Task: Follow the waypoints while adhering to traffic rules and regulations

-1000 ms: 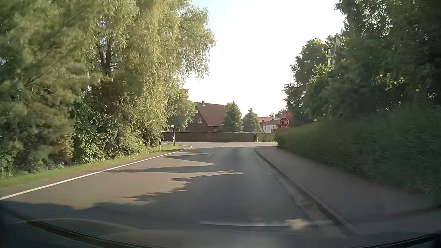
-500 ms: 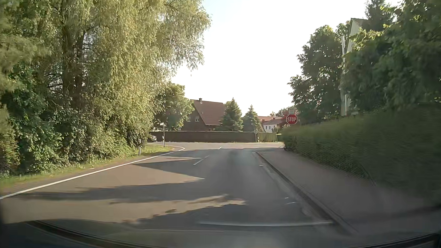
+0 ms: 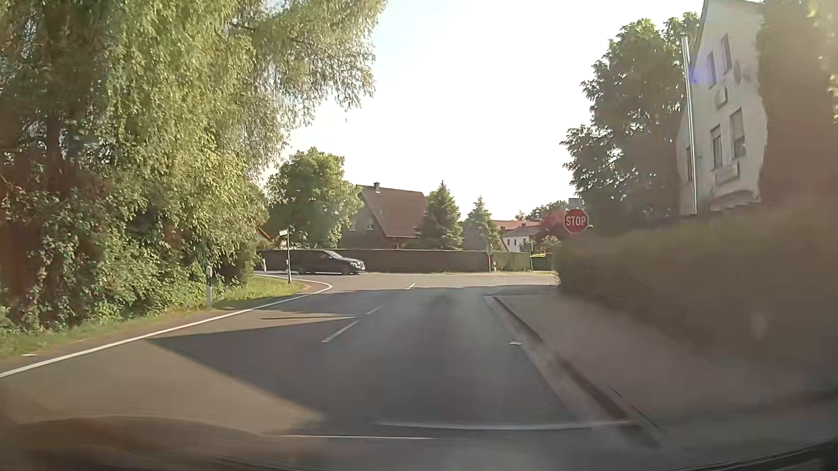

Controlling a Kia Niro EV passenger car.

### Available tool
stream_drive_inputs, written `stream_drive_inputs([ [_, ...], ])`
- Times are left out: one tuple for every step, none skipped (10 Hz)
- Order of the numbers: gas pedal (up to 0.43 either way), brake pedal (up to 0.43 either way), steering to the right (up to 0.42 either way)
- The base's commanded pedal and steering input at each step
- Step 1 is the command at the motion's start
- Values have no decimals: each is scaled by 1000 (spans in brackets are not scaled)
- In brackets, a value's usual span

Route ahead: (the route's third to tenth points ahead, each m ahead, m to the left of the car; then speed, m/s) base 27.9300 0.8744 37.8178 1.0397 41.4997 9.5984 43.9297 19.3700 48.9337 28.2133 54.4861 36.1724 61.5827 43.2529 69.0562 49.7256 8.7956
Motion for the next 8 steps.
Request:
stream_drive_inputs([
  [0,6,-4],
  [0,6,-4],
  [0,6,-6],
  [0,6,-9],
  [0,6,-9],
  [0,6,-9],
  [0,6,-9],
  [0,6,-9],
])
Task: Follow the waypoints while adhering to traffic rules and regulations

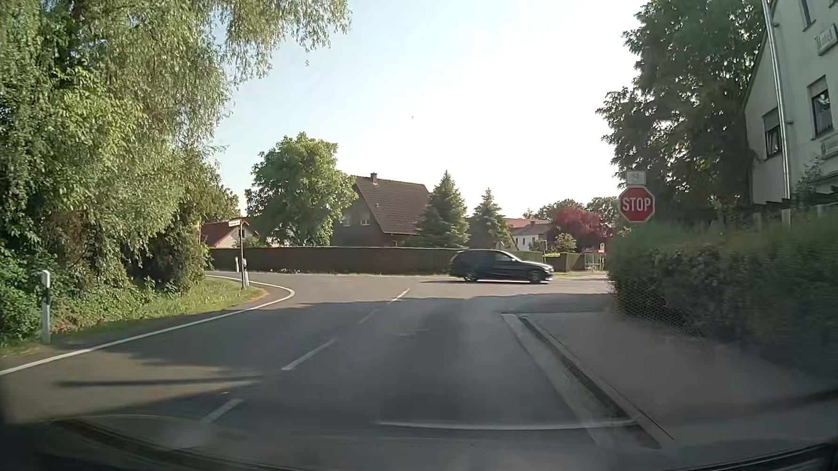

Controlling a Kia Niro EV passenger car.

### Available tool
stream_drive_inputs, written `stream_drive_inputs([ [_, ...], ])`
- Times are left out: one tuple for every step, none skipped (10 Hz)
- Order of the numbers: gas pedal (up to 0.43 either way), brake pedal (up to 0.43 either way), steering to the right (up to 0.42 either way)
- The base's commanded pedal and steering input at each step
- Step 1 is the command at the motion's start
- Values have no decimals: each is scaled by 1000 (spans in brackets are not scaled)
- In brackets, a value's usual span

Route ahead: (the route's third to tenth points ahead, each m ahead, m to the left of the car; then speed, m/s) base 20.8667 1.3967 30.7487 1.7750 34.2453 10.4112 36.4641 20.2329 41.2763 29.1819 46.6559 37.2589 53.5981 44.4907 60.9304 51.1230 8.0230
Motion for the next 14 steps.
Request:
stream_drive_inputs([
  [0,24,-7],
  [0,79,-3],
  [0,134,0],
  [0,159,0],
  [0,177,0],
  [0,201,3],
  [0,226,6],
  [0,250,9],
  [0,262,12],
  [0,268,18],
  [0,268,20],
  [0,268,20],
  [0,262,20],
  [0,256,22],
])
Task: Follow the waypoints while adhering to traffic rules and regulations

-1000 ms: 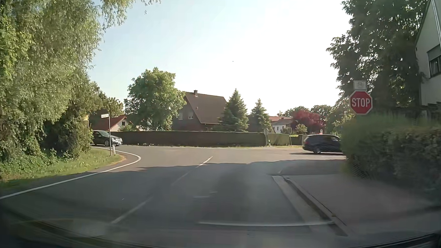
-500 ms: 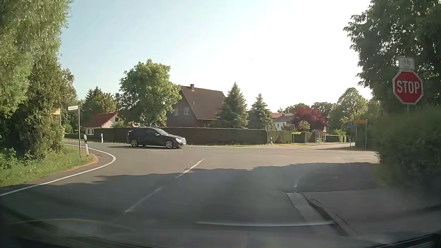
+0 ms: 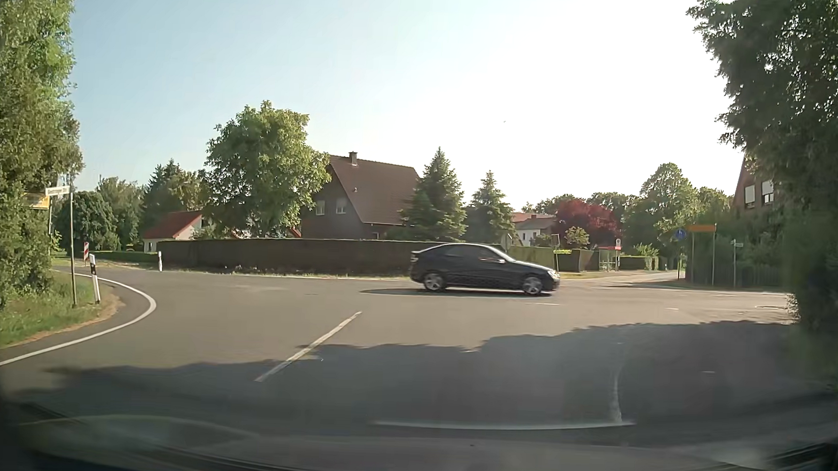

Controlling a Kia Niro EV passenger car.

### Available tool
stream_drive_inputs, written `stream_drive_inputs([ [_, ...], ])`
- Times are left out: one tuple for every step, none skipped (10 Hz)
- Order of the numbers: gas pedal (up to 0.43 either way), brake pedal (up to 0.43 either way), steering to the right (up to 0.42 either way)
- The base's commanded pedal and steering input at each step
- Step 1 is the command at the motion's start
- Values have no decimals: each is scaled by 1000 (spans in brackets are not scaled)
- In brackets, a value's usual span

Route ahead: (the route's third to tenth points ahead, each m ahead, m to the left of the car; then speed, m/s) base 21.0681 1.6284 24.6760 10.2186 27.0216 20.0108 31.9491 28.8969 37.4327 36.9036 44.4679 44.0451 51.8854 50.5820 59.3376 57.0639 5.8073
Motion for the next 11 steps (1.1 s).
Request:
stream_drive_inputs([
  [0,250,24],
  [0,256,25],
  [0,256,28],
  [0,250,29],
  [0,250,30],
  [0,232,31],
  [0,226,32],
  [0,207,32],
  [0,201,30],
  [0,177,28],
  [0,177,27],
])
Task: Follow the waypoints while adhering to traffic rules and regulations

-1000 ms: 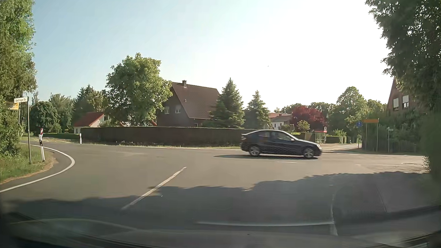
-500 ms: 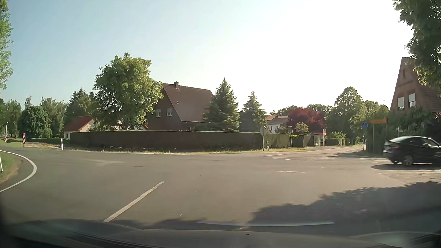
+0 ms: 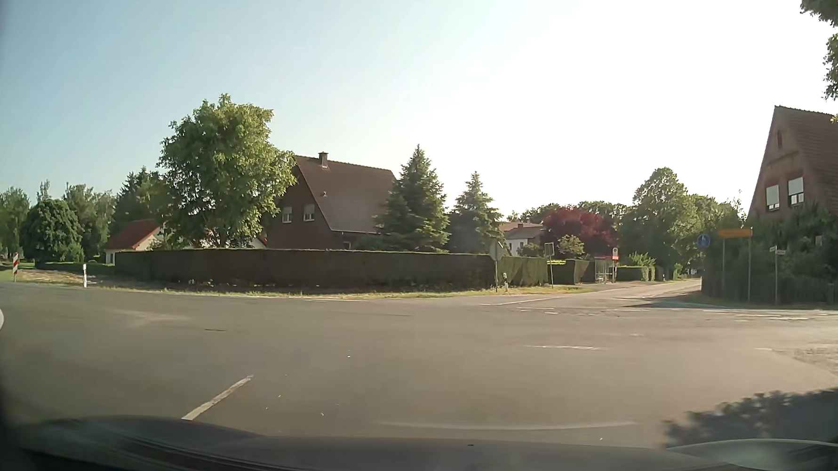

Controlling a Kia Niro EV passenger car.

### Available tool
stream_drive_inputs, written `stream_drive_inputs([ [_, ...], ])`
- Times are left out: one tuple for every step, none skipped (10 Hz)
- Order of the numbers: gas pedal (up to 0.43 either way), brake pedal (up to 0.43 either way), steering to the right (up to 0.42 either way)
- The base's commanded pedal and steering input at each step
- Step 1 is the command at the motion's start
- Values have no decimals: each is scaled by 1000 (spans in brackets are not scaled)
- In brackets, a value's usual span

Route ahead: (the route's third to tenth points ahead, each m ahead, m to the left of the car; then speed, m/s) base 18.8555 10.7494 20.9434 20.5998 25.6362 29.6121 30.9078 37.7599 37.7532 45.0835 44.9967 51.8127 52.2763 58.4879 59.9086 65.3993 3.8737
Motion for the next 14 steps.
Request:
stream_drive_inputs([
  [0,201,27],
  [0,201,26],
  [0,201,22],
  [0,189,16],
  [0,189,15],
  [0,183,11],
  [0,177,4],
  [0,189,0],
  [0,183,-10],
  [0,183,-18],
  [0,183,-24],
  [0,177,-29],
  [0,183,-38],
  [0,195,-45],
])
